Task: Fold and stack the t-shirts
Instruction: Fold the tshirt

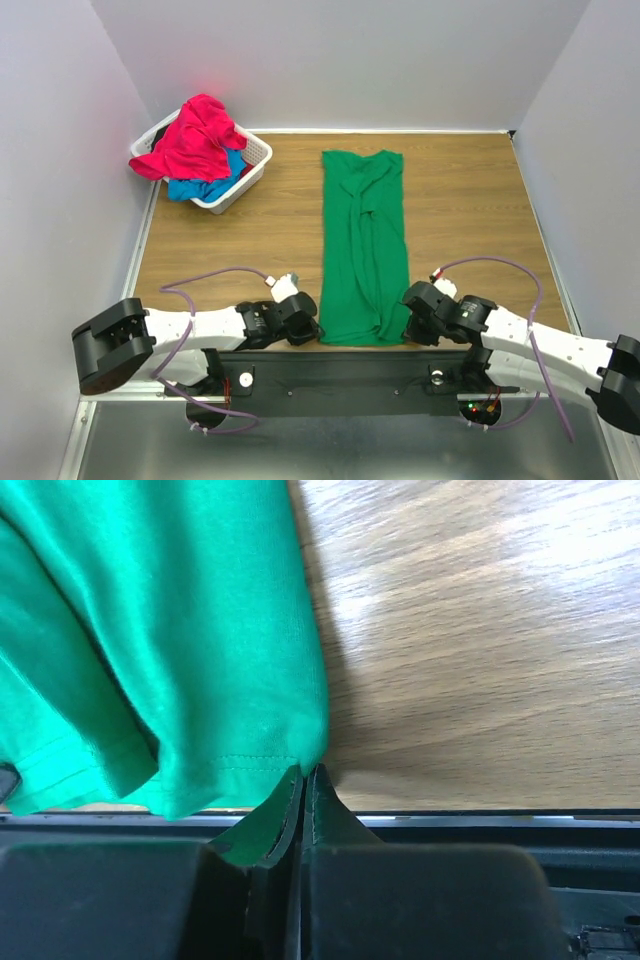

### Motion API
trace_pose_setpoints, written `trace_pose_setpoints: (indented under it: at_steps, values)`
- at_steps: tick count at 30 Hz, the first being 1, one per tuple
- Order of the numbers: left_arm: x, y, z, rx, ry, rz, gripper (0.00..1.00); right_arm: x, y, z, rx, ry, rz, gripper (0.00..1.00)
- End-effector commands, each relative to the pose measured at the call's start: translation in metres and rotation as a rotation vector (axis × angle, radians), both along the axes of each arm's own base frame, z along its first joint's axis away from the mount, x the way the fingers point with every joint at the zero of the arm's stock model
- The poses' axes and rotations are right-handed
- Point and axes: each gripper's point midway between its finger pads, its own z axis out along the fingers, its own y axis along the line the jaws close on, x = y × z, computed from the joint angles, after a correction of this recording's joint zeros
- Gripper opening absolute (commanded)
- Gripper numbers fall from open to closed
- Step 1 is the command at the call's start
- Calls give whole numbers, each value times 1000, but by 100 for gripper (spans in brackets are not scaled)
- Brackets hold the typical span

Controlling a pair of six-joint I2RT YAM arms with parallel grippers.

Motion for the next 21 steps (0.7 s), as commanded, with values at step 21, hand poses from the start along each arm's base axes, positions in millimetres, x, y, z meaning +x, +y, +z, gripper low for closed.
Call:
trace_pose_setpoints:
  at_steps: [21]
  values:
    - [185, -2, 134, 108, -406, 100, 0, 196, -2, 137, -128, -420, -151, 0]
